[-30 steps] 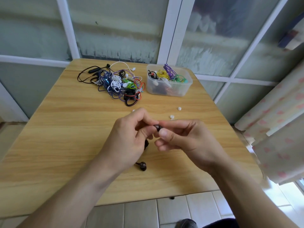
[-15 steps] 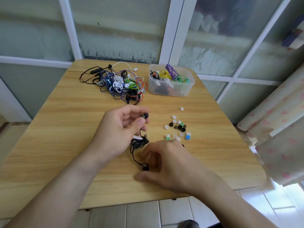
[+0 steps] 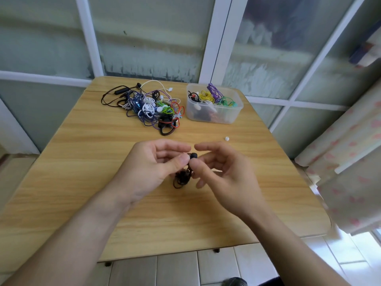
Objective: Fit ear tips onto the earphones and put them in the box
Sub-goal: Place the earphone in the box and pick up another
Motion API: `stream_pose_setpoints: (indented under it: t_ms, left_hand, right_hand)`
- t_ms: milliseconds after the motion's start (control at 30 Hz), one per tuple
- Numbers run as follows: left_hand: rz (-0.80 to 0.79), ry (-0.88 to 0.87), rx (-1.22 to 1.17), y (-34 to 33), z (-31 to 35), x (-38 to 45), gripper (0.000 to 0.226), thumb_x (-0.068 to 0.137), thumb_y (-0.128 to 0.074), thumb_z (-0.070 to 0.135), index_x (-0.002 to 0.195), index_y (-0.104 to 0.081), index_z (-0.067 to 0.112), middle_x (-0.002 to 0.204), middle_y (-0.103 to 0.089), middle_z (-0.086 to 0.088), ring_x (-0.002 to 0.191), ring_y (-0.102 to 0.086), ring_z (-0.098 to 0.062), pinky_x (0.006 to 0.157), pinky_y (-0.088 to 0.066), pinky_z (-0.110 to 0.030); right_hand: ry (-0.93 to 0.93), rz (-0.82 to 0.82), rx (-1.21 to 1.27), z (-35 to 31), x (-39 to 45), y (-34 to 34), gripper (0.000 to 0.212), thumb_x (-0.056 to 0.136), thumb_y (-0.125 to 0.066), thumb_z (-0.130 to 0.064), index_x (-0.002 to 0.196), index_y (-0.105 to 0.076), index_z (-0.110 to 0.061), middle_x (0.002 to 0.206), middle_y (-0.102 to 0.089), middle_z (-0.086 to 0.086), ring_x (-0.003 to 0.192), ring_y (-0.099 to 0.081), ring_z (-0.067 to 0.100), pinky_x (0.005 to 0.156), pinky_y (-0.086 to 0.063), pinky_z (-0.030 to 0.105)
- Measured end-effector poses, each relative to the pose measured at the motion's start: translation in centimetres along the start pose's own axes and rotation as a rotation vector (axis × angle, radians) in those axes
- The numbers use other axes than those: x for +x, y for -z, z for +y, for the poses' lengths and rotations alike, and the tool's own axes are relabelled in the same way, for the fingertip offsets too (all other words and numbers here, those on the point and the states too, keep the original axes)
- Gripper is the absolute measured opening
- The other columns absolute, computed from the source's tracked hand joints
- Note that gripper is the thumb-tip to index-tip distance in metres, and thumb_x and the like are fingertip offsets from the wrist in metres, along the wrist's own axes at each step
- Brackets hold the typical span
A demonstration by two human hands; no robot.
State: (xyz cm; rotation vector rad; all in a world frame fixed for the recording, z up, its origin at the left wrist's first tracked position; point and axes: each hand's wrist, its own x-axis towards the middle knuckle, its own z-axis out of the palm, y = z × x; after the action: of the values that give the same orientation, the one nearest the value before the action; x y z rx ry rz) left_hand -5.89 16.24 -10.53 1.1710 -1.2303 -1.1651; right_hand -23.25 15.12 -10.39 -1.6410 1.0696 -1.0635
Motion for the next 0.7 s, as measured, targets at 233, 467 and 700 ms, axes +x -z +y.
stream_pose_setpoints:
  t_ms: [233,467,700]
  left_hand:
    - [0.149,-0.056,-0.060,-0.2,-0.1,0.5,0.030,0.067,-0.073,0.032,0.088,-0.071,0.011,0.084,-0.075,-0.009,0.074,-0.069,-0.017,0.074,-0.057,-0.027]
    - [0.372,-0.239,0.289,0.0,-0.7,2.0,0.007,0.090,-0.065,0.019,0.089,-0.065,0.025,0.085,-0.068,0.012,0.077,-0.059,0.001,0.068,-0.046,-0.015]
    - [0.233,-0.261,0.774,1.0,-2.1,4.6,0.031,0.089,-0.061,0.010,0.120,-0.061,0.014,0.121,-0.052,-0.002,0.118,-0.047,-0.021,0.097,-0.026,-0.015]
  right_hand:
    - [0.007,0.029,0.274,-0.1,1.0,-0.9,0.016,0.086,-0.068,-0.005,0.101,-0.070,-0.001,0.081,-0.072,0.015,0.066,-0.071,0.023,0.060,-0.059,0.031]
    - [-0.046,0.271,0.445,-3.1,6.7,1.7,0.013,0.089,-0.066,-0.001,0.101,-0.069,0.001,0.094,-0.073,0.018,0.075,-0.073,0.025,0.077,-0.060,0.029]
    - [-0.002,0.477,0.040,-2.2,17.6,5.3,0.011,0.077,-0.074,-0.007,0.086,-0.071,-0.013,0.083,-0.074,0.008,0.080,-0.074,0.021,0.083,-0.060,0.039]
